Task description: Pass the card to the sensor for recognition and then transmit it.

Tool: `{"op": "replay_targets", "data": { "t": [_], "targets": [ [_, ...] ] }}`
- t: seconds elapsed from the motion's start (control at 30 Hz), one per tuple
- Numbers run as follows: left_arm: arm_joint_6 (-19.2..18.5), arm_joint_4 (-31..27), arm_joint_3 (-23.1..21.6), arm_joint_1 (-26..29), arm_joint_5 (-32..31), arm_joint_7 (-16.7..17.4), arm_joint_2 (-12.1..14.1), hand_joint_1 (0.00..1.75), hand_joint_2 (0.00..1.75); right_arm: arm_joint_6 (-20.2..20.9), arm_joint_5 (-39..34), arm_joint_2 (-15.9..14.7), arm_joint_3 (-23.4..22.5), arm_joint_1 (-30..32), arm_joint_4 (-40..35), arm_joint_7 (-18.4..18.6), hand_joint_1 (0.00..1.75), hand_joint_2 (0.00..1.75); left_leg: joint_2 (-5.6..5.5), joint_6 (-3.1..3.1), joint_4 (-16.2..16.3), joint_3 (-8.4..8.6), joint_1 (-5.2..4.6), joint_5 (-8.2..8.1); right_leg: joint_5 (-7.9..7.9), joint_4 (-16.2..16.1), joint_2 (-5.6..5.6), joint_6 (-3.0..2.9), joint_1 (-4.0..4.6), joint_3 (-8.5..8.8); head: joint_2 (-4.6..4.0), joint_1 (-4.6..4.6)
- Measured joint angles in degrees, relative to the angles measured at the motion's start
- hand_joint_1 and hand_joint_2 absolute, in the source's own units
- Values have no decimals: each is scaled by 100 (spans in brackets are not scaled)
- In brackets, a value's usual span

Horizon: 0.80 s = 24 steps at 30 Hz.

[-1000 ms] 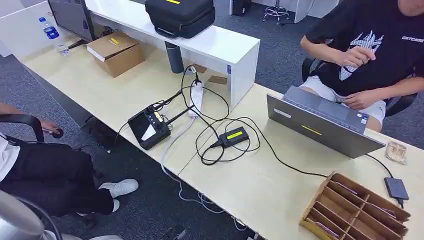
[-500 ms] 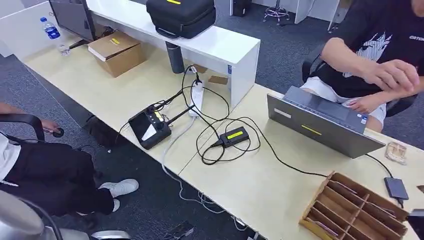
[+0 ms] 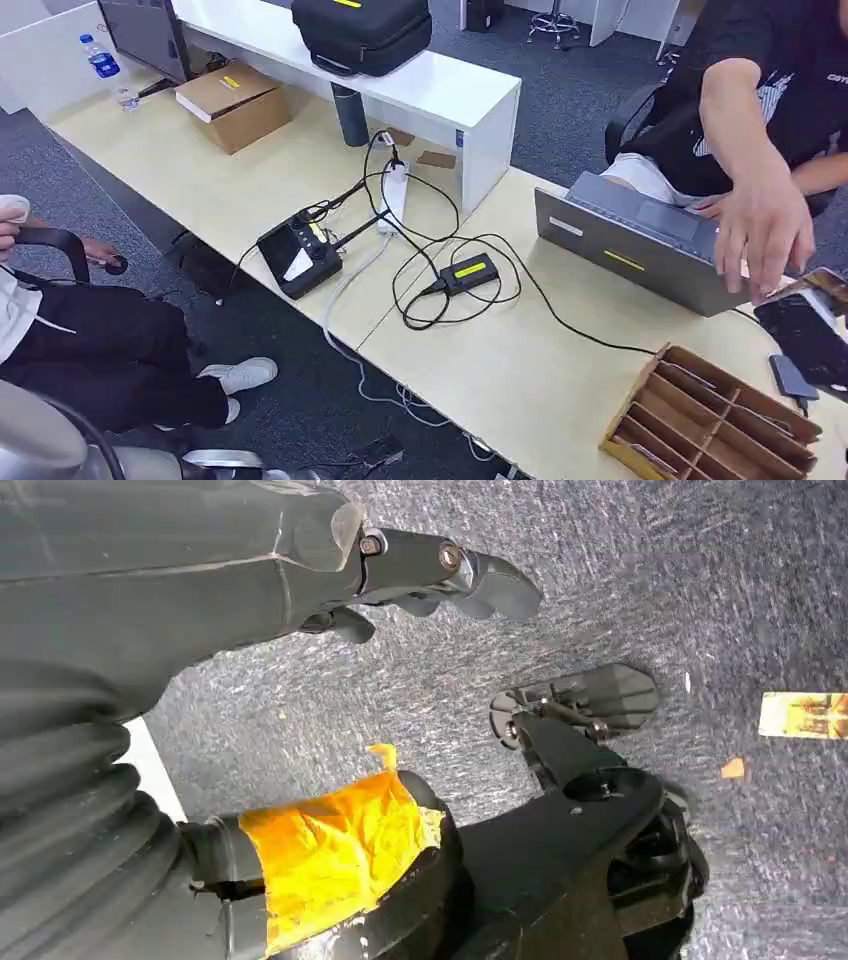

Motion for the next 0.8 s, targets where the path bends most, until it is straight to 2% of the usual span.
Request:
{"op": "replay_targets", "data": {
  "t": [0.17, 0.2, 0.23, 0.27, 0.3, 0.5, 0.63, 0.8],
  "targets": [
    [2, -81, -35, -13, -42, 57, 39, 0, 175, 37, 29, 226, 132, -153, 263, 53, 175, 175, 2, 0, 0, -2, 0, -1, 0, 0, 1, 0, 0, -5, 0, 0],
    [2, -87, -35, -19, -50, 59, 39, 0, 175, 48, 27, 274, 160, -176, 296, 53, 152, 175, 1, 0, 0, -3, 0, -1, 0, 0, 0, 0, 0, -5, 0, 0],
    [2, -98, -37, -20, -55, 66, 42, 0, 175, 59, 27, 315, 186, -191, 317, 59, 58, 175, -1, 0, 0, -3, 0, -1, 0, 0, -1, 0, 0, -5, 0, 0],
    [4, -103, -37, -19, -57, 68, 46, 0, 175, 59, 27, 339, 208, -201, 328, 59, 58, 175, -2, 0, 0, -3, 1, 0, 0, 0, 0, 0, 0, -5, 0, 0],
    [7, -109, -37, -17, -64, 77, 50, 0, 175, 61, 22, 370, 230, -203, 335, 59, 3, 175, -1, 0, 0, -3, 1, 0, 0, 0, 0, 0, 0, -6, 0, 0],
    [52, -136, -35, 15, -83, 107, 59, 0, 175, 13, -133, 409, 339, -133, 28, -7, 0, 175, 1, 0, 0, -3, 0, -1, 0, -1, 0, 0, 0, -7, 0, 2],
    [52, -138, -35, 88, -42, 63, 61, 0, 175, -57, -352, 392, 374, 86, -538, -46, 0, 175, 3, 0, 0, -4, 0, -1, -1, -2, 1, 0, 0, -11, 0, 0],
    [63, -138, -13, 191, 33, -92, 68, 0, 175, -59, -837, 225, 400, 518, -1430, -188, 0, 175, 2, -1, 0, -6, 0, -3, -2, -4, 1, 0, 0, -13, 0, 0]
  ]
}}
